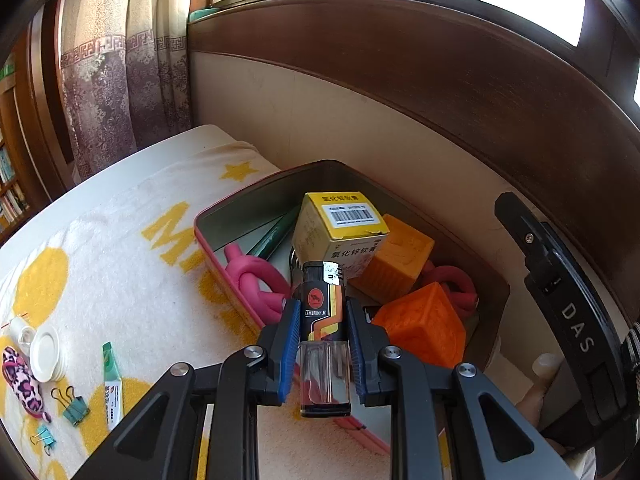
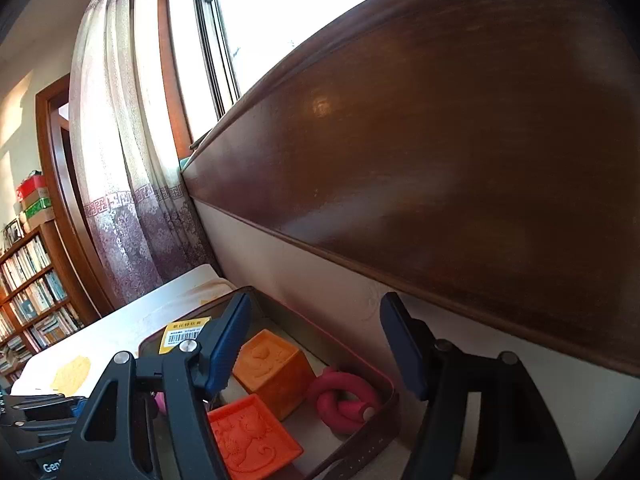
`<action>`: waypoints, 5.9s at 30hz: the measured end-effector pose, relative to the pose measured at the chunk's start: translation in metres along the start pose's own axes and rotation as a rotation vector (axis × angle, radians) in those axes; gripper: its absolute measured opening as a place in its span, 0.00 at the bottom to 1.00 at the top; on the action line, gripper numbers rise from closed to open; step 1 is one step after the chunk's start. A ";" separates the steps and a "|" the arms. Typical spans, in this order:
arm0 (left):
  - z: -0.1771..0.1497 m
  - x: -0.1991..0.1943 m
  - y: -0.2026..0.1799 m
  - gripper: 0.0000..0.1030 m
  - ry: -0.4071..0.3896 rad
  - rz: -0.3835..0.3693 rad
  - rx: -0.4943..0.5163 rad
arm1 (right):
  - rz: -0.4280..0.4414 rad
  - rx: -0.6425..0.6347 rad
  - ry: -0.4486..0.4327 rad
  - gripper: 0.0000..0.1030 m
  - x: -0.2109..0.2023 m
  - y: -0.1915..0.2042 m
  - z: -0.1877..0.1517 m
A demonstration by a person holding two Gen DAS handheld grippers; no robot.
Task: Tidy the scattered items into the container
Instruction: 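Carry the lighter into the tin and open the left gripper, then move the left gripper toward the green binder clip while the right withdraws from the tin, then close the left gripper on the teal binder clip and lift it, then grasp the white-green ointment tube with the right gripper while the left holds the clip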
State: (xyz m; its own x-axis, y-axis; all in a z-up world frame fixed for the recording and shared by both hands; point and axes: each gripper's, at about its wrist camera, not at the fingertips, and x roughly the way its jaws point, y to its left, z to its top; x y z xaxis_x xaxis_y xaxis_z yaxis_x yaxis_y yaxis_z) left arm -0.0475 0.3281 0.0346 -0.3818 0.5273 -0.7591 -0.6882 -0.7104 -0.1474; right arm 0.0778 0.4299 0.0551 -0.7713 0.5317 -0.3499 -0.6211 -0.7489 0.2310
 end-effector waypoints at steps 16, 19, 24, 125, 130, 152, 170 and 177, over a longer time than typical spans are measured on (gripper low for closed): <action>0.033 0.044 0.033 0.57 0.023 0.016 -0.144 | 0.043 -0.035 -0.007 0.70 0.004 0.007 -0.001; 0.029 0.035 0.036 0.65 -0.018 0.019 -0.150 | 0.044 -0.038 -0.005 0.73 0.005 0.009 -0.002; 0.021 0.026 0.039 0.65 -0.017 0.048 -0.137 | 0.035 -0.048 0.004 0.73 0.009 0.012 -0.003; -0.174 -0.087 0.246 0.45 -0.018 0.249 -0.326 | 0.336 -0.391 0.125 0.79 -0.053 0.162 -0.095; -0.172 -0.094 0.243 0.72 -0.062 0.285 -0.319 | 0.335 -0.380 0.136 0.79 -0.051 0.160 -0.095; -0.170 -0.099 0.237 0.25 -0.064 0.276 -0.315 | 0.425 -0.343 0.347 0.79 -0.031 0.168 -0.100; -0.172 -0.111 0.241 0.25 -0.089 0.245 -0.358 | 0.393 -0.577 0.633 0.30 0.022 0.260 -0.163; -0.173 -0.110 0.237 0.25 -0.086 0.244 -0.342 | 0.454 -0.465 0.652 0.20 0.024 0.241 -0.152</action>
State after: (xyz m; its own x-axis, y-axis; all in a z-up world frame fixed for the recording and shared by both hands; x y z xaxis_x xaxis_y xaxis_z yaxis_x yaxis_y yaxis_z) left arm -0.0625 0.0212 -0.0265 -0.5680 0.3510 -0.7445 -0.3326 -0.9253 -0.1824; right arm -0.0693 0.2020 -0.0355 -0.6087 -0.0750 -0.7898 -0.0505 -0.9899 0.1328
